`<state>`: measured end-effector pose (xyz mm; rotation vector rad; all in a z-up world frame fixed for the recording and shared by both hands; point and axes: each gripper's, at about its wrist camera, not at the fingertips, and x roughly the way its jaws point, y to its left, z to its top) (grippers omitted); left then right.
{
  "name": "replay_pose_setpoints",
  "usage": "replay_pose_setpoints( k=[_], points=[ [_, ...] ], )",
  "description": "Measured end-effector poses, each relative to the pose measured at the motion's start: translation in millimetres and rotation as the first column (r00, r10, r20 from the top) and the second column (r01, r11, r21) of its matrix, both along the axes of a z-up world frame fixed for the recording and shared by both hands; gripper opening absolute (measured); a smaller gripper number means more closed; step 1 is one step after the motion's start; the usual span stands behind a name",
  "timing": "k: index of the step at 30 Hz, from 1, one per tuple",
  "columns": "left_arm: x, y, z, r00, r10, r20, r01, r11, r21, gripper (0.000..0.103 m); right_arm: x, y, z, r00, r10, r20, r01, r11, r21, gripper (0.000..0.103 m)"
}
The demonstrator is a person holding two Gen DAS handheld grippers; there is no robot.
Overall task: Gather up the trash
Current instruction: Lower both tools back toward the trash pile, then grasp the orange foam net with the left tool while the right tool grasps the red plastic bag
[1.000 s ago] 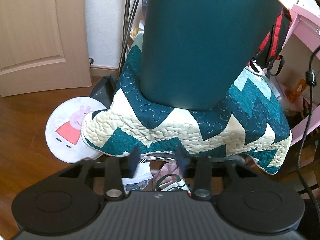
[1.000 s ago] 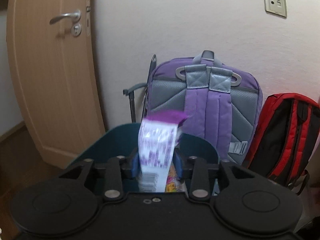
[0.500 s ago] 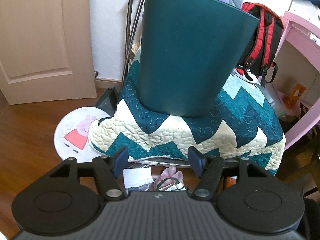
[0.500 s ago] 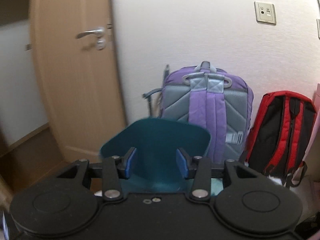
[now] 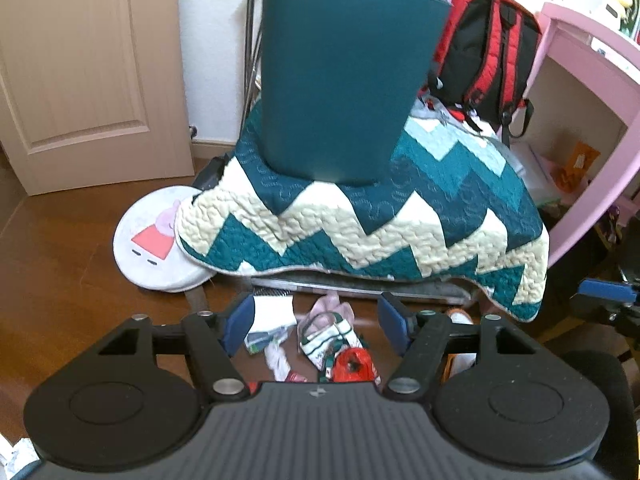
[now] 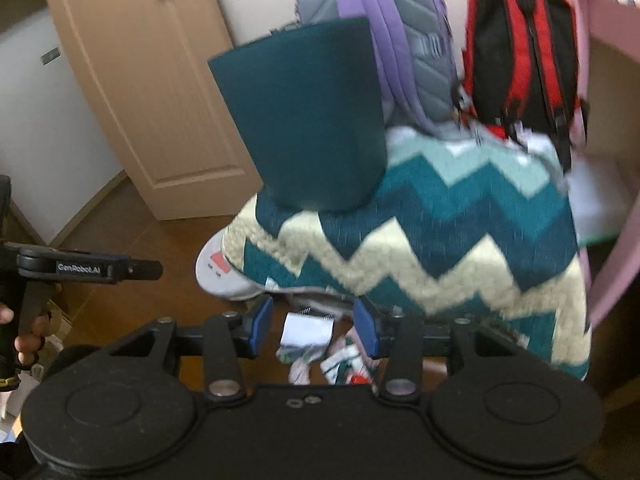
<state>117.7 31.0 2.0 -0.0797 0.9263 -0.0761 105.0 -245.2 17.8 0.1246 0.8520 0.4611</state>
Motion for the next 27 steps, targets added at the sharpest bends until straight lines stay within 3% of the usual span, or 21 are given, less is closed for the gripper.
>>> replay_pose_setpoints(
  k=[2,3,7,13,17,23,27],
  points=[
    [0.2,-4.6,-4.5,1.0,-0.007,-0.002,0.007,1.0,0.011,0.082,-0.1,-0.7,-6.3,1.0,0.002,-0.002,-0.002,1.0,0.02,0.045],
    [1.9,-6.2,-7.2,1.0,-0.012,-0.003,0.012,1.0,0.014,0.083,0.7,-0.1,-11.3,1.0,0.004,-0.005,-0.004,1.0,0.027,0.045],
    [22.6,-8.8,-32.4,0.998,-0.027,-0.055,0.027,1.0,0.011,0.083,9.2,1.9,-46.8,0.997,-0.01,-0.073,0.013,0.999,0.032,0.045],
    [67.0,3.3,-113.4,0.977,-0.016,-0.213,0.02,1.0,0.021,0.083,37.7,31.7,-127.1,0.973,0.016,-0.23,-0.024,0.999,-0.03,0.045],
    [103.8,17.7,-183.0,0.944,0.004,-0.33,0.018,0.998,0.063,0.083,63.6,57.8,-188.8,0.939,0.026,-0.343,-0.059,0.994,-0.088,0.045],
    [158.9,38.3,-277.6,0.844,0.049,-0.534,-0.008,0.997,0.079,0.083,91.6,97.6,-281.7,0.865,0.054,-0.499,-0.161,0.972,-0.174,0.045],
    [175.9,30.4,-333.1,0.823,-0.027,-0.568,0.139,0.978,0.155,0.083,96.8,116.1,-340.6,0.828,0.065,-0.557,-0.23,0.946,-0.231,0.045]
  ],
)
